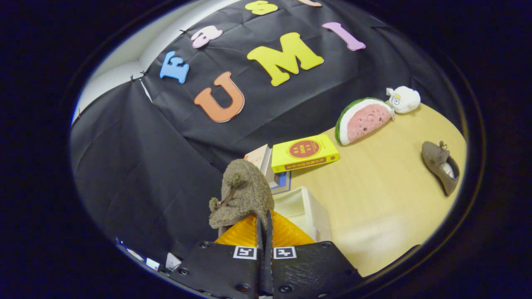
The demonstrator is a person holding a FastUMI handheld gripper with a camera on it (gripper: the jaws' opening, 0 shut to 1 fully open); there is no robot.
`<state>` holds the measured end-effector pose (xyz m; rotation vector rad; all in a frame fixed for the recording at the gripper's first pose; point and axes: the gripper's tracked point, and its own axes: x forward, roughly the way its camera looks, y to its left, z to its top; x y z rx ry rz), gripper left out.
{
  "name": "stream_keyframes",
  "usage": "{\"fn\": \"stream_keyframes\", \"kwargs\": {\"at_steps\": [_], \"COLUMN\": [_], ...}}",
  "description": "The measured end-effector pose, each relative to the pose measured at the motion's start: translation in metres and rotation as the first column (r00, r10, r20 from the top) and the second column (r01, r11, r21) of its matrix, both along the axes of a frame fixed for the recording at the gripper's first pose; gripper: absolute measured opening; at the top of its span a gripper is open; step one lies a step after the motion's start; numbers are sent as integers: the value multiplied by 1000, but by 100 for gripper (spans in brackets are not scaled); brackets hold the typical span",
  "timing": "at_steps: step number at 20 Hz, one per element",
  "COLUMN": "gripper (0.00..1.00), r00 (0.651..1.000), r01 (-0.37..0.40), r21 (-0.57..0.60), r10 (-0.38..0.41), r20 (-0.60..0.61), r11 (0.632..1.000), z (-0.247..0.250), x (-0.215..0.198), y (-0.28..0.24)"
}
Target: Open the storage box then place both shoes into the box .Put the left shoe in first, then the right shoe, with the right side of both shoes facing outward in a uniform manner.
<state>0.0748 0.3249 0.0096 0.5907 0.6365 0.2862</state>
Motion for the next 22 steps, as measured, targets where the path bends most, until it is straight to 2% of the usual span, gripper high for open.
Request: {"fn": "stream_keyframes", "kwargs": {"at_steps": [3,7,10,13,17,18,22], "gripper": [0,0,0,1,21,34,67], "r00": [1000,997,993,993,995,995,997], "r01": [-2,15,19,28,-53,-62,-80], "r21": [2,-21,5,19,22,9,-47], "r10": [2,-16,-18,-25,55,63,80], "r20": [-7,-69,-120,-115,-86,-73,-4], "r11": [1000,1000,1000,999,998,998,996], "z": [-17,-58,-81,-82,-77,-76,-66], "x": [-5,-10,-14,-10,-16,-15,-16], "y": [27,50,67,73,87,84,72]}}
